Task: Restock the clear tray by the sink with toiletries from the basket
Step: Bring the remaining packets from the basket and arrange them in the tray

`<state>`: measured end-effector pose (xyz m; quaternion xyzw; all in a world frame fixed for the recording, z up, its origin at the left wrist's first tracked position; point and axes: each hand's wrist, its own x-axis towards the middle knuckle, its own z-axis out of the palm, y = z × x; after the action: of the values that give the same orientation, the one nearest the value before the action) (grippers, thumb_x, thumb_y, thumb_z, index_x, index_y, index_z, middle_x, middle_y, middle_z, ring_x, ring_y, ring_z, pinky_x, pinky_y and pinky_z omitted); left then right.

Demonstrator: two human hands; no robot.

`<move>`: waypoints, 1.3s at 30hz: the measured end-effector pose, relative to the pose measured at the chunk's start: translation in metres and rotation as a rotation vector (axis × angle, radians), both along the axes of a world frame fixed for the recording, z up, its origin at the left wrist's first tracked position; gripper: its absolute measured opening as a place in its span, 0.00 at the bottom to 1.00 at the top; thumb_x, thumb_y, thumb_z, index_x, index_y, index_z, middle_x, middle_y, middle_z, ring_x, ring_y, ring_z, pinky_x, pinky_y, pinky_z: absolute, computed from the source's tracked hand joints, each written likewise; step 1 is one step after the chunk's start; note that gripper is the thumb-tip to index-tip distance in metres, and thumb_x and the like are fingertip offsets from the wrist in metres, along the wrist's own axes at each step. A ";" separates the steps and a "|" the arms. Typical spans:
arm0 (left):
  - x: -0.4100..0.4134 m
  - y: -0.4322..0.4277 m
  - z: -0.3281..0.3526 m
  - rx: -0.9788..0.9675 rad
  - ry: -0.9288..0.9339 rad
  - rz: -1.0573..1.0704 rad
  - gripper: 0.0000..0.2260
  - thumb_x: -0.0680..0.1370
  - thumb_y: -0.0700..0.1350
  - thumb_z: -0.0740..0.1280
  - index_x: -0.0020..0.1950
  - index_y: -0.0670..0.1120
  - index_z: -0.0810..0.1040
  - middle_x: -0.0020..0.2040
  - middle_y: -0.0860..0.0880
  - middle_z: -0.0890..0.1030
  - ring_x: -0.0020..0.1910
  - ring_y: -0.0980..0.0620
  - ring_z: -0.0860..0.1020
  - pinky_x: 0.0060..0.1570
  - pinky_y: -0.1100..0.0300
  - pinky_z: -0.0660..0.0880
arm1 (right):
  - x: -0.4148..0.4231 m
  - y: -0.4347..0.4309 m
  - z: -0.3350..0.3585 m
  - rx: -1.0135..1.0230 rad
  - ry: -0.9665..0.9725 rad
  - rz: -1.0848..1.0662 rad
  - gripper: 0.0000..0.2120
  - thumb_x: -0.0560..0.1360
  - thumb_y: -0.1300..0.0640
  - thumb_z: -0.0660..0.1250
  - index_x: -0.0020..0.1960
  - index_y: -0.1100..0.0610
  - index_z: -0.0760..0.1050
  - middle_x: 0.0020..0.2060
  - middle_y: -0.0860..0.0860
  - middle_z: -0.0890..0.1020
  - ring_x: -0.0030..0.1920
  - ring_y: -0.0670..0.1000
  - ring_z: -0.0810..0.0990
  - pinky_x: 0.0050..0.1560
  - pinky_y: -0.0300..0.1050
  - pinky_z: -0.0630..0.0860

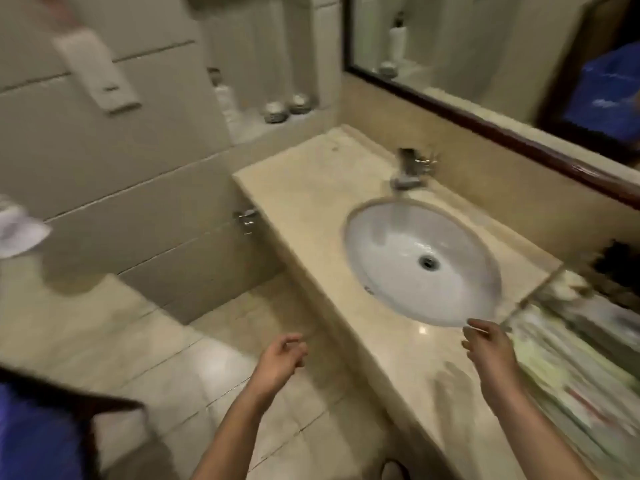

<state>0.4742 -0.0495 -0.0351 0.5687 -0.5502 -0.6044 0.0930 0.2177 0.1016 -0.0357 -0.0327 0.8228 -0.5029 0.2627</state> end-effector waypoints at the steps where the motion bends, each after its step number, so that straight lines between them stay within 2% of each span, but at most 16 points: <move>1: 0.042 -0.005 0.002 -0.015 0.002 0.077 0.09 0.78 0.42 0.63 0.58 0.45 0.74 0.49 0.46 0.78 0.40 0.54 0.77 0.36 0.67 0.71 | 0.028 -0.026 0.001 -0.006 0.009 0.085 0.10 0.75 0.62 0.63 0.55 0.56 0.75 0.52 0.59 0.79 0.53 0.62 0.77 0.56 0.55 0.72; 3: 0.120 -0.009 0.003 -0.018 -0.012 0.211 0.08 0.78 0.41 0.63 0.56 0.46 0.74 0.47 0.48 0.79 0.39 0.54 0.77 0.38 0.64 0.69 | 0.085 -0.073 0.004 -0.011 0.020 0.235 0.10 0.75 0.62 0.63 0.55 0.55 0.76 0.51 0.56 0.79 0.53 0.60 0.77 0.56 0.55 0.73; 7: 0.312 0.020 0.007 -0.095 -0.104 0.518 0.05 0.78 0.37 0.63 0.50 0.46 0.75 0.39 0.51 0.77 0.36 0.54 0.75 0.33 0.68 0.69 | 0.251 -0.157 0.002 -0.048 0.039 0.657 0.11 0.76 0.65 0.63 0.58 0.66 0.75 0.47 0.56 0.76 0.49 0.55 0.74 0.43 0.40 0.70; 9: 0.398 0.045 0.007 -0.139 -0.171 0.723 0.05 0.77 0.35 0.64 0.50 0.43 0.76 0.40 0.48 0.77 0.42 0.48 0.75 0.33 0.69 0.71 | 0.338 -0.184 0.009 -0.043 0.067 0.886 0.11 0.76 0.65 0.63 0.58 0.66 0.75 0.47 0.55 0.76 0.50 0.53 0.73 0.50 0.44 0.71; 11: 0.472 0.080 0.007 -0.123 -0.216 0.913 0.06 0.77 0.34 0.64 0.53 0.39 0.76 0.45 0.42 0.78 0.45 0.45 0.76 0.42 0.60 0.74 | 0.421 -0.198 0.017 -0.050 0.078 1.104 0.10 0.76 0.64 0.63 0.57 0.63 0.76 0.49 0.54 0.77 0.51 0.51 0.73 0.54 0.44 0.68; 12: 0.499 0.097 0.009 -0.111 -0.224 0.985 0.07 0.77 0.34 0.65 0.54 0.37 0.76 0.46 0.41 0.77 0.42 0.46 0.76 0.43 0.57 0.73 | 0.457 -0.203 0.020 -0.053 0.092 1.197 0.10 0.76 0.63 0.63 0.56 0.62 0.76 0.51 0.54 0.78 0.51 0.51 0.73 0.52 0.43 0.68; 14: 0.537 0.127 0.011 -0.084 -0.215 1.106 0.04 0.77 0.34 0.64 0.50 0.37 0.75 0.43 0.42 0.76 0.34 0.49 0.73 0.37 0.57 0.70 | 0.519 -0.206 0.026 -0.061 0.144 1.363 0.08 0.76 0.61 0.63 0.54 0.59 0.77 0.52 0.55 0.80 0.51 0.52 0.75 0.50 0.40 0.65; 17: 0.573 0.159 0.001 -0.054 -0.206 1.214 0.03 0.78 0.36 0.63 0.48 0.43 0.74 0.42 0.46 0.76 0.35 0.51 0.73 0.32 0.63 0.66 | 0.591 -0.212 0.027 -0.024 0.233 1.579 0.10 0.76 0.60 0.64 0.56 0.59 0.77 0.54 0.54 0.79 0.58 0.54 0.76 0.53 0.42 0.68; 20: 0.588 0.174 -0.019 0.019 -0.197 1.318 0.05 0.78 0.36 0.62 0.46 0.45 0.74 0.41 0.45 0.76 0.34 0.51 0.72 0.29 0.65 0.66 | 0.641 -0.221 0.024 0.006 0.285 1.728 0.10 0.75 0.60 0.64 0.55 0.60 0.78 0.57 0.56 0.80 0.58 0.55 0.77 0.54 0.42 0.69; 23: 0.596 0.168 -0.039 0.121 -0.152 1.355 0.05 0.78 0.34 0.61 0.46 0.42 0.74 0.38 0.44 0.75 0.32 0.52 0.70 0.21 0.73 0.64 | 0.675 -0.241 0.011 0.055 0.327 1.805 0.10 0.75 0.61 0.64 0.56 0.61 0.77 0.57 0.55 0.80 0.58 0.55 0.77 0.51 0.40 0.68; 27: 0.621 0.135 -0.058 0.171 -0.131 1.386 0.05 0.78 0.35 0.62 0.51 0.41 0.74 0.41 0.45 0.76 0.34 0.52 0.72 0.21 0.76 0.65 | 0.712 -0.289 -0.013 0.112 0.331 1.822 0.09 0.75 0.63 0.64 0.55 0.62 0.77 0.55 0.57 0.81 0.55 0.56 0.78 0.51 0.43 0.69; 29: 0.640 0.114 -0.062 0.202 -0.138 1.423 0.05 0.78 0.35 0.62 0.50 0.42 0.74 0.42 0.45 0.75 0.34 0.52 0.72 0.21 0.75 0.65 | 0.730 -0.319 -0.022 0.158 0.347 1.842 0.09 0.76 0.62 0.64 0.55 0.62 0.77 0.54 0.57 0.81 0.53 0.57 0.78 0.51 0.45 0.70; 31: 0.658 0.094 -0.063 0.231 -0.143 1.433 0.07 0.78 0.34 0.61 0.44 0.44 0.74 0.40 0.47 0.74 0.34 0.53 0.71 0.22 0.74 0.65 | 0.748 -0.348 -0.030 0.185 0.362 1.842 0.09 0.76 0.62 0.63 0.55 0.61 0.77 0.54 0.57 0.80 0.48 0.56 0.78 0.49 0.47 0.72; 33: 0.676 0.076 -0.067 0.268 -0.144 1.443 0.09 0.77 0.34 0.62 0.40 0.45 0.74 0.37 0.48 0.74 0.33 0.53 0.71 0.25 0.70 0.65 | 0.768 -0.372 -0.034 0.209 0.401 1.866 0.09 0.76 0.63 0.62 0.55 0.61 0.76 0.54 0.57 0.80 0.49 0.57 0.78 0.48 0.46 0.72; 36: 0.706 0.052 -0.087 0.312 -0.151 1.470 0.07 0.77 0.36 0.62 0.42 0.46 0.74 0.38 0.48 0.74 0.33 0.54 0.71 0.31 0.63 0.66 | 0.812 -0.398 -0.048 0.255 0.431 1.969 0.09 0.77 0.63 0.62 0.56 0.61 0.75 0.51 0.57 0.79 0.47 0.57 0.77 0.43 0.45 0.68; 39: 0.725 0.029 -0.101 0.321 -0.176 1.460 0.05 0.78 0.39 0.60 0.45 0.47 0.73 0.41 0.47 0.75 0.32 0.54 0.70 0.32 0.60 0.65 | 0.847 -0.397 -0.059 0.282 0.442 2.127 0.11 0.79 0.62 0.60 0.60 0.60 0.73 0.53 0.58 0.79 0.43 0.58 0.78 0.39 0.48 0.71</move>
<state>1.1989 -0.0203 -0.1358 0.8416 0.0561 -0.4145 0.3417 1.0649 -0.2950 -0.0948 -0.7853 0.4532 0.0966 0.4105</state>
